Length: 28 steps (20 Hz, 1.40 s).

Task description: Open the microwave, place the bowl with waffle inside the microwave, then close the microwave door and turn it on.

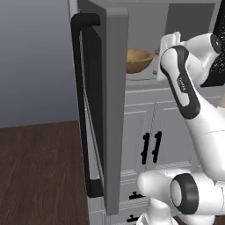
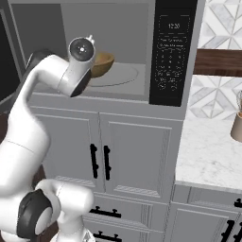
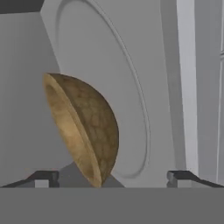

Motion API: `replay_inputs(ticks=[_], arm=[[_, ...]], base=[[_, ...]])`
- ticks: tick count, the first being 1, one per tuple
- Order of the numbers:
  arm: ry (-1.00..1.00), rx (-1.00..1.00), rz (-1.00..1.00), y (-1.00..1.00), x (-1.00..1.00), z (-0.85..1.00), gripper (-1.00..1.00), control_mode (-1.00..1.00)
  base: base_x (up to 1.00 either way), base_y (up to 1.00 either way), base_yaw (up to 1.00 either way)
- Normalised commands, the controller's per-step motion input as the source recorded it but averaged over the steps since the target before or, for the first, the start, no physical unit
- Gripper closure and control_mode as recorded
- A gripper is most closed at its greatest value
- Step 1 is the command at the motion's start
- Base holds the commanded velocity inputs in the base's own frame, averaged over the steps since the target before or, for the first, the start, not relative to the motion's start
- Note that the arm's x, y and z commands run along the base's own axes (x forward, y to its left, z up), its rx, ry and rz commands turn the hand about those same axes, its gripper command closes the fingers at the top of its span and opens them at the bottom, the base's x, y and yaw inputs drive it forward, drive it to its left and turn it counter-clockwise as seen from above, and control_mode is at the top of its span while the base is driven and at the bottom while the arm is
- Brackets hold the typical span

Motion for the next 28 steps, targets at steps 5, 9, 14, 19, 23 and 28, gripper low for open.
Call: replay_inputs(ticks=[5, 9, 14, 19, 23, 28], arm=[[-0.09, -0.01, 0.1, -0.24, -1.0, 0.42, -1.0, -1.0], [-0.04, -0.03, 0.1, -0.04, -1.0, 0.03, 1.0, -1.0], [0.0, -0.04, 0.11, 0.04, -1.0, -0.15, 1.0, -1.0], [-0.08, -0.06, 0.13, 0.23, -1.0, -0.06, 1.0, -1.0], [-0.07, -0.02, 0.01, 0.35, -1.0, 0.0, 1.0, -1.0], [0.03, -0.05, -0.05, 0.3, -1.0, 0.01, 1.0, -1.0]], base=[[0.0, 0.0, 0.0], [0.0, 0.0, 0.0], [0.0, 0.0, 0.0], [0.0, 0.0, 0.0], [0.0, 0.0, 0.0], [0.0, 0.0, 0.0]])
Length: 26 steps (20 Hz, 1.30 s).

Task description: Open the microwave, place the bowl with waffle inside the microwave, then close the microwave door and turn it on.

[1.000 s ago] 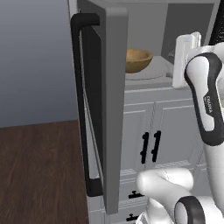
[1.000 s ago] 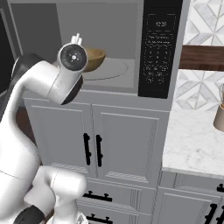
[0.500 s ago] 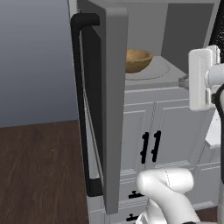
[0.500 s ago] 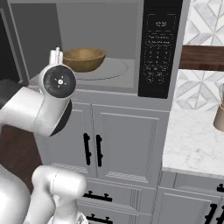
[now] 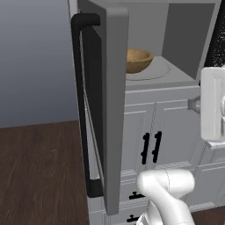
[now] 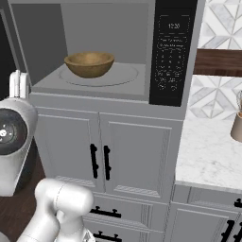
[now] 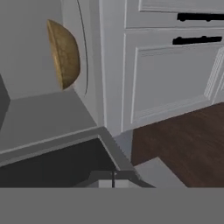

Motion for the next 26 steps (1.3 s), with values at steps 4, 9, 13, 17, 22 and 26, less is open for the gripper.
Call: replay_inputs(ticks=[4, 9, 13, 17, 22, 26], arm=[[0.0, -0.11, -0.06, 0.4, -1.0, -0.08, 1.0, -1.0], [-0.08, -0.17, -0.03, 0.7, -0.94, -0.24, 1.0, -1.0], [-0.15, -0.16, -0.04, 0.52, -0.72, -0.13, 1.0, -1.0], [-0.07, -0.19, -0.04, 0.43, -0.3, -0.23, 1.0, -1.0], [0.0, -0.1, -0.05, 0.23, 0.01, -0.13, 1.0, -1.0], [0.0, 0.0, 0.0, 0.0, 0.0, 0.0, 1.0, -1.0]], base=[[0.0, 0.0, 0.0], [0.0, 0.0, 0.0], [0.0, 0.0, 0.0], [0.0, 0.0, 0.0], [0.0, 0.0, 0.0], [0.0, 0.0, 0.0]])
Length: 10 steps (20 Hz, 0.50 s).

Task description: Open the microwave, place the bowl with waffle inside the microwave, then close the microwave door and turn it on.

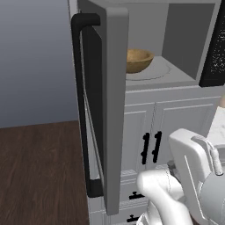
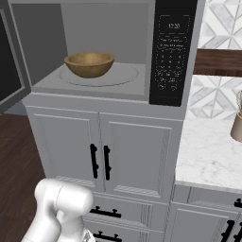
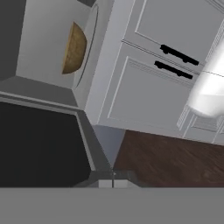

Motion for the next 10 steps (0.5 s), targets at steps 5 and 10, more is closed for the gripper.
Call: replay_inputs(ticks=[5, 10], arm=[[-0.07, -0.03, 0.0, 0.16, -0.13, -0.13, 1.0, -1.0], [-0.14, -0.07, -0.01, 0.3, -0.38, -0.07, 1.0, -1.0]], base=[[0.0, 0.0, 0.0], [0.0, 0.0, 0.0]])
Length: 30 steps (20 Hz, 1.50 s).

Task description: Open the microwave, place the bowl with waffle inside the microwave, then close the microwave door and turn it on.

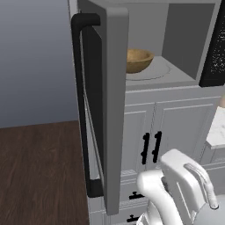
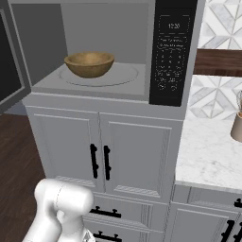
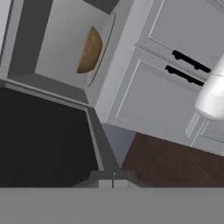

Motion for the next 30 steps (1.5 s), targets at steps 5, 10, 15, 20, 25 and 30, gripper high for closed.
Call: replay_inputs(ticks=[5, 10, 15, 20, 25, 30], arm=[[-0.12, -0.08, -0.03, 0.26, -0.49, 0.0, 1.0, -1.0], [-0.12, -0.08, -0.07, 0.34, -0.42, -0.04, 1.0, -1.0], [0.0, -0.11, -0.18, 0.68, 0.16, -0.07, 1.0, -1.0], [0.0, -0.17, -0.23, 0.98, 0.61, -0.17, 1.0, -1.0], [0.02, -0.25, -0.24, 1.0, 0.93, -0.41, 1.0, -1.0], [0.06, -0.29, -0.31, 0.7, 1.0, -0.75, 1.0, -1.0]], base=[[0.0, 0.0, 0.0], [0.0, 0.0, 0.0], [0.0, 0.0, 0.0], [0.0, 0.0, 0.0], [0.0, 0.0, 0.0], [0.0, 0.0, 0.0]])
